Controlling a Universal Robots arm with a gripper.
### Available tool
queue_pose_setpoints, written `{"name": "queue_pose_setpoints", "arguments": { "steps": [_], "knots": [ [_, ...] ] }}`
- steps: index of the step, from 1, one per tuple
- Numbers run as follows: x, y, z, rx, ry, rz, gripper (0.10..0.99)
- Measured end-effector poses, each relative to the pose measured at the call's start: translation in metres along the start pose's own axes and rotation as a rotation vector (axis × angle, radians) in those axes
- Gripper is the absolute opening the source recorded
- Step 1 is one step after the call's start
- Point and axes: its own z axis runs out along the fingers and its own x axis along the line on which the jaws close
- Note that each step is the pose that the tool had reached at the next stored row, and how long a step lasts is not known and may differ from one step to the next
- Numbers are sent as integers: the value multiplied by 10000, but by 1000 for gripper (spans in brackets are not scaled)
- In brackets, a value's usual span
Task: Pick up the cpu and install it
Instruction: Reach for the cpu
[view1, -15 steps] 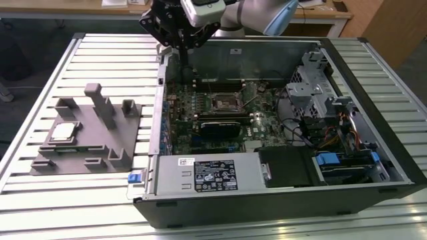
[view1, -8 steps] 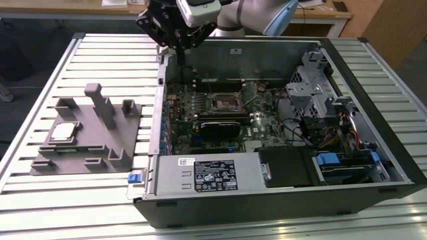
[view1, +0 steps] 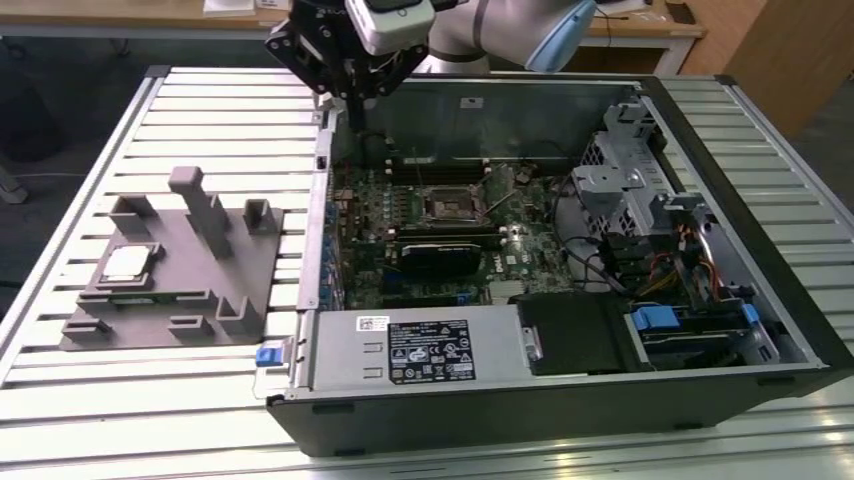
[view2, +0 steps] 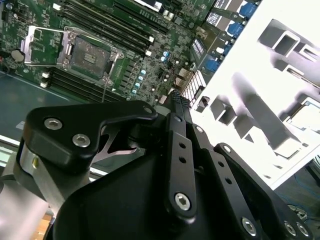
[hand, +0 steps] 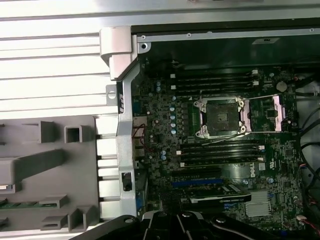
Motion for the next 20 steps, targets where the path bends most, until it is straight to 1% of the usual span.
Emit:
{"name": "queue_pose_setpoints", "arguments": {
  "steps": [20],
  "knots": [
    [97,-8,1,0,2,0,106]
  ]
}}
